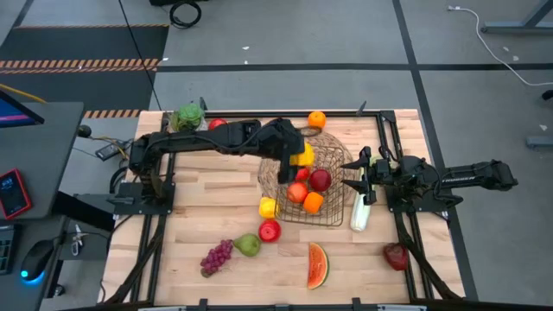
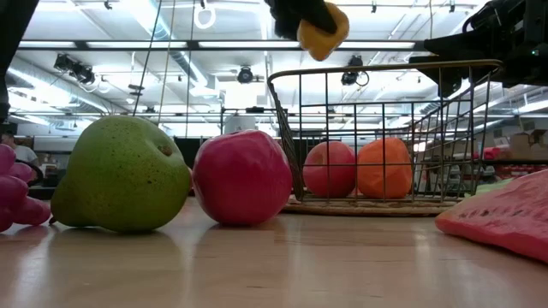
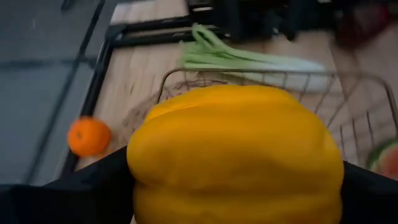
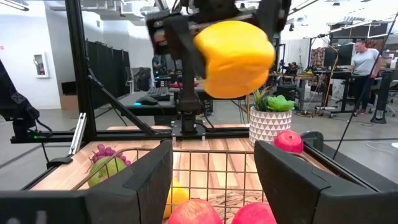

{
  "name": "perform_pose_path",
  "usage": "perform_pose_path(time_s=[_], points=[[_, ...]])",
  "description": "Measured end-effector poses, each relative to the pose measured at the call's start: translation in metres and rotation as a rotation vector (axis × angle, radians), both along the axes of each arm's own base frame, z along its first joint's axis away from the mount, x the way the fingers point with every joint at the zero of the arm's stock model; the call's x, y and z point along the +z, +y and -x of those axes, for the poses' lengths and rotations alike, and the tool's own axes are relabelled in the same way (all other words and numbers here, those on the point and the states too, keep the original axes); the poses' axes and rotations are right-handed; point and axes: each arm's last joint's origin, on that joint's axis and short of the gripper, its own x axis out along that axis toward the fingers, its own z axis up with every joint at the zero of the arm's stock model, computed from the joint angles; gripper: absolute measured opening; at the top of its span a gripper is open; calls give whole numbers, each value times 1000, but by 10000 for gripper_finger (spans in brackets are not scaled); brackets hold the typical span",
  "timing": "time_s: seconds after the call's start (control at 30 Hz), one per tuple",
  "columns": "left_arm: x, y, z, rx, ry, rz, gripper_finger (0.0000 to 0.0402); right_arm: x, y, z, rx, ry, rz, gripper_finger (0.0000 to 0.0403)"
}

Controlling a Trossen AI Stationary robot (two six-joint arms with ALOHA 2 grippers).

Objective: Build produce basket
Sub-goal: Put the yellow bell pepper into the wire basket

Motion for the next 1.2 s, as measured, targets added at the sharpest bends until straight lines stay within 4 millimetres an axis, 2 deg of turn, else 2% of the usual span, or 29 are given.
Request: perform_pose_path(time_s=[0.17,0.57,0.87,1.2], points=[[0,6,1,156,-36,177,353,0,0,0,0,0,0,231],[-2,1,2,402,-84,491,353,0,0,0,0,0,0,231],[-2,-7,1,502,-110,641,353,0,0,0,0,0,0,231],[-2,-10,1,509,-99,747,353,0,0,0,0,0,0,231]])
